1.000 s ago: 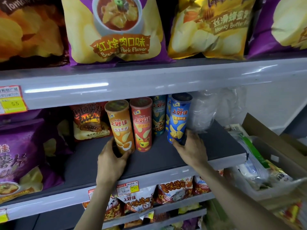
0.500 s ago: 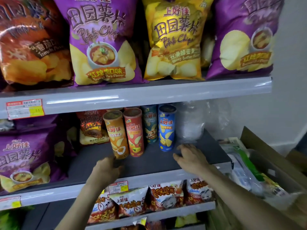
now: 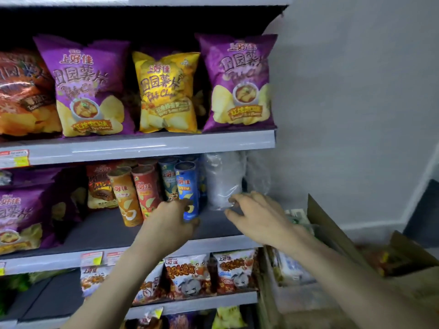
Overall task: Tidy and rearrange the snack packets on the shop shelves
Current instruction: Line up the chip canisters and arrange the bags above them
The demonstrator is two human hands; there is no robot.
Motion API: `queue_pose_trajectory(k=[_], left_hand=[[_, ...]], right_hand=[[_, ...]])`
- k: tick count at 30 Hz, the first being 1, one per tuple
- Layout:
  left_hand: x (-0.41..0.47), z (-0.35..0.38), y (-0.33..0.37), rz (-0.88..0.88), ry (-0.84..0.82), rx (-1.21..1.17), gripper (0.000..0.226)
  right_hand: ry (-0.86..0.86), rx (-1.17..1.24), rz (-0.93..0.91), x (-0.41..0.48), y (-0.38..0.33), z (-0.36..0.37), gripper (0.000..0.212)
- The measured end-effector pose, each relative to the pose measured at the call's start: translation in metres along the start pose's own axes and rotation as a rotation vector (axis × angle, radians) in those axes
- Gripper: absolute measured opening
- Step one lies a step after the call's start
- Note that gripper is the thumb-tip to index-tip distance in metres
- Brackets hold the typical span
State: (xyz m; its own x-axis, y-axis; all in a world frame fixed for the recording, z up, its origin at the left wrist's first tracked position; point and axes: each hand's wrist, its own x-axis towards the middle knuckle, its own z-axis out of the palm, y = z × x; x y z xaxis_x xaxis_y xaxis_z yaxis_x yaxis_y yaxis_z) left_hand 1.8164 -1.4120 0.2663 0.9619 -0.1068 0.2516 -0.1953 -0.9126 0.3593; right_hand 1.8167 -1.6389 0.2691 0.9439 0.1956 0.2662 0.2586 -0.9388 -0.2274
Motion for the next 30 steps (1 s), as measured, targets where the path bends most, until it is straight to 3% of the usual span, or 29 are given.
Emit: queue_pose_trajectory(k=[6, 12, 16, 23, 30], left_hand=[[-0.003, -0.034, 0.07, 0.098, 0.153, -0.007, 0.041], [0.006, -0.095, 0.094, 0.147, 0.334, -0.136, 0.056], [0.024, -0.128, 0.09, 0.188, 0.529, -0.179, 0.042], [0.067, -0.148, 0.073, 0.18, 0.671, -0.149, 0.066], [0.104, -0.149, 0.066, -0.048, 0.59, -0.223, 0.095]], right_hand=[[0.087, 0.01, -0.06, -0.019, 0.008, -0.069, 0.047], [0.305, 0.014, -0.103, -0.012, -0.007, -0.125, 0.035], [0.485, 0.059, -0.152, -0.003, -0.023, -0.15, 0.024], [0.671, 0.013, -0.123, 0.037, -0.029, -0.169, 0.026], [0.567, 0.165, 0.081, 0.079, -0.013, -0.169, 0.059]])
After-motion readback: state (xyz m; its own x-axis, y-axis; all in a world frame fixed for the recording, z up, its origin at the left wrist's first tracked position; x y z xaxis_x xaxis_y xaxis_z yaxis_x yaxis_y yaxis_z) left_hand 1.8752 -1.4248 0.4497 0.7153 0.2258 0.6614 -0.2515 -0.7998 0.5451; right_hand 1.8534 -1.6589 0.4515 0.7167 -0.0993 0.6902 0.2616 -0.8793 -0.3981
